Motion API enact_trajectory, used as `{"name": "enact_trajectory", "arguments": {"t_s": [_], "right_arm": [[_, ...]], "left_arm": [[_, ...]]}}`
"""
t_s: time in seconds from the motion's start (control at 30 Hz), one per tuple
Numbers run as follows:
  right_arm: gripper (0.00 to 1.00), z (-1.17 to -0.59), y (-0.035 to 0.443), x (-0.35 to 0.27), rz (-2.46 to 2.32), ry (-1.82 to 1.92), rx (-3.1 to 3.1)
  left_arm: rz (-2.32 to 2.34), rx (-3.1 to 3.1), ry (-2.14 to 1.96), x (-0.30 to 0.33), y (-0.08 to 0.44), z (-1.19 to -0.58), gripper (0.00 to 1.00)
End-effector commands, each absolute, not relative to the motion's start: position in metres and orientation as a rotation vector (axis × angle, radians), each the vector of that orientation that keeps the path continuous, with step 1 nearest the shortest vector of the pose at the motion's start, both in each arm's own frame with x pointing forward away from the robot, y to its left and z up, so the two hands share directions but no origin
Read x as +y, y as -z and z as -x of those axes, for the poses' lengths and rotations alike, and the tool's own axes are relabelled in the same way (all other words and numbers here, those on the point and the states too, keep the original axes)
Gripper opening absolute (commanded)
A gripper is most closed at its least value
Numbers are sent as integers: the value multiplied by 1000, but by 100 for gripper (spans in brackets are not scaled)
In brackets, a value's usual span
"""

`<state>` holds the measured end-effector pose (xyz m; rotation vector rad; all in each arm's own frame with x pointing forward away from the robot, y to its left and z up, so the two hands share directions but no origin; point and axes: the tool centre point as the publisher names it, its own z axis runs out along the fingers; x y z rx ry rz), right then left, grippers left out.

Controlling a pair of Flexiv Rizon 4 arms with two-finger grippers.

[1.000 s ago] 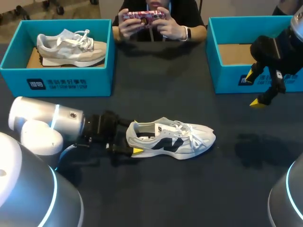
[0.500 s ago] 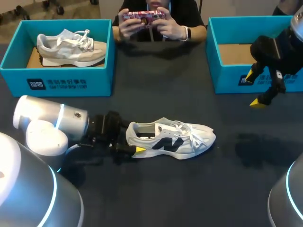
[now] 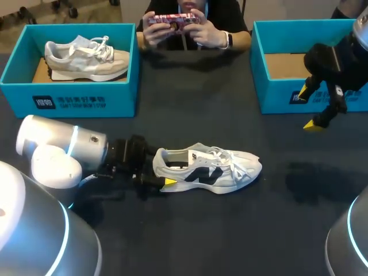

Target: Take the shoe out of the shoebox, open the shoe tongue, remove and reinsert the insole, then place the shoe into the shoebox

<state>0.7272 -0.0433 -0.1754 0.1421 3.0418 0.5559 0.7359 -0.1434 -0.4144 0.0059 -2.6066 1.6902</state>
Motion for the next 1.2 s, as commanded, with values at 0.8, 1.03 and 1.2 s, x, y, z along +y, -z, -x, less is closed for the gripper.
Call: {"name": "enact_trajectory", "arguments": {"t_s": [0.8,1.03,1.2], "right_arm": [[100,-741,163,31,-633,-448,2985],[100,-739,170,68,-1044,-264,2892],[100,-733,181,89,-1319,-190,2792]], "left_arm": [[-6,-2608,-1688,-145,417,-735,0],[-6,-2608,-1688,-145,417,-735,0],[-6,-2608,-1688,-145,417,-735,0]]}}
